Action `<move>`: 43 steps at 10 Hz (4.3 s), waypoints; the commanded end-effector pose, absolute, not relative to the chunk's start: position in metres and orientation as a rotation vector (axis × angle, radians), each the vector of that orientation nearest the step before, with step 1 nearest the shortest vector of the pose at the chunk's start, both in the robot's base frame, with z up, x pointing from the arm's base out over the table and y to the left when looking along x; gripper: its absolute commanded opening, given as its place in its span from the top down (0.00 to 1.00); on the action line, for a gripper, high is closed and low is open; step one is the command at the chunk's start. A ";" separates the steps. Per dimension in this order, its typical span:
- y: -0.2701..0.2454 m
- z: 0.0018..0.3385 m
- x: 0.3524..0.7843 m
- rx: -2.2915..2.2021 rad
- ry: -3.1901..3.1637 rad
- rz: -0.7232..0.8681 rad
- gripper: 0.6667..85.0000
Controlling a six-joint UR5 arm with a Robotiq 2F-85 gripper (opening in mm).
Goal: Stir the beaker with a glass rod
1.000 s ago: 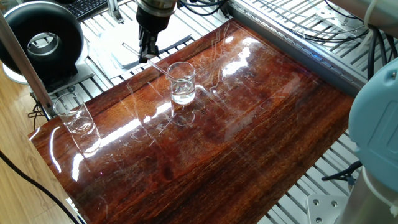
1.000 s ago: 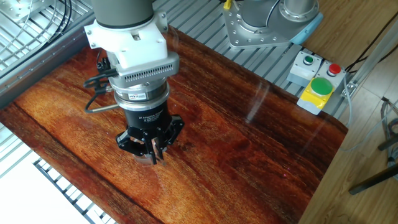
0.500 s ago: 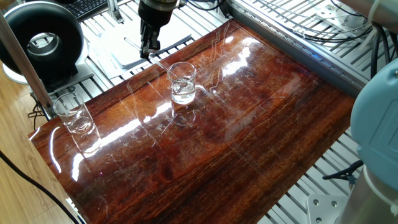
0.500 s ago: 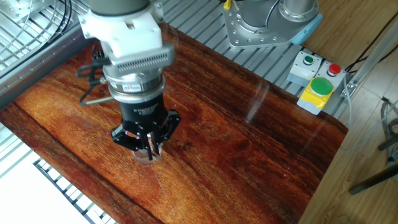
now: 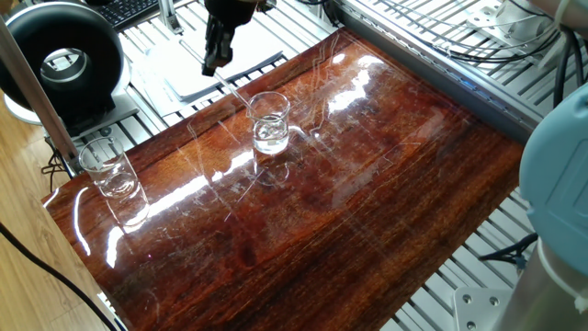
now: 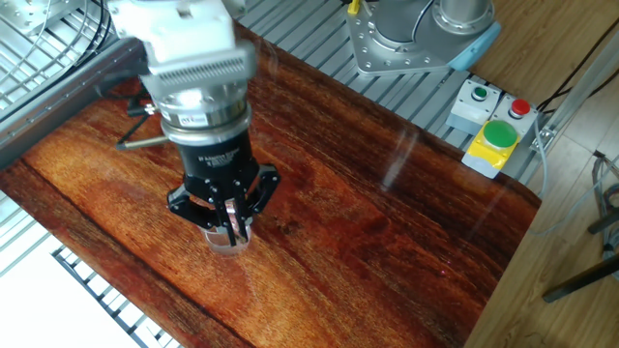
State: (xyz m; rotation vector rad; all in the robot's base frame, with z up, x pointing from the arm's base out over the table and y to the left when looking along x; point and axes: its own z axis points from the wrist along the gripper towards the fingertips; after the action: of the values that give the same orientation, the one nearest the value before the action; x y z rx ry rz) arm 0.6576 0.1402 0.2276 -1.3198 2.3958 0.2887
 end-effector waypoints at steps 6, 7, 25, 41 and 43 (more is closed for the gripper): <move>0.127 0.249 0.644 -1.292 2.306 0.376 1.00; 0.122 0.246 0.638 -1.308 2.307 0.370 1.00; 0.110 0.233 0.635 -1.360 2.305 0.309 1.00; 0.110 0.227 0.648 -1.377 2.280 0.245 1.00; 0.123 0.223 0.657 -1.342 2.284 0.267 1.00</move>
State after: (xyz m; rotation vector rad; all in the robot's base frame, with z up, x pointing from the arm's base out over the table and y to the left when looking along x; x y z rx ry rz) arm 0.6466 0.1147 0.2256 -1.3589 2.3051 0.2553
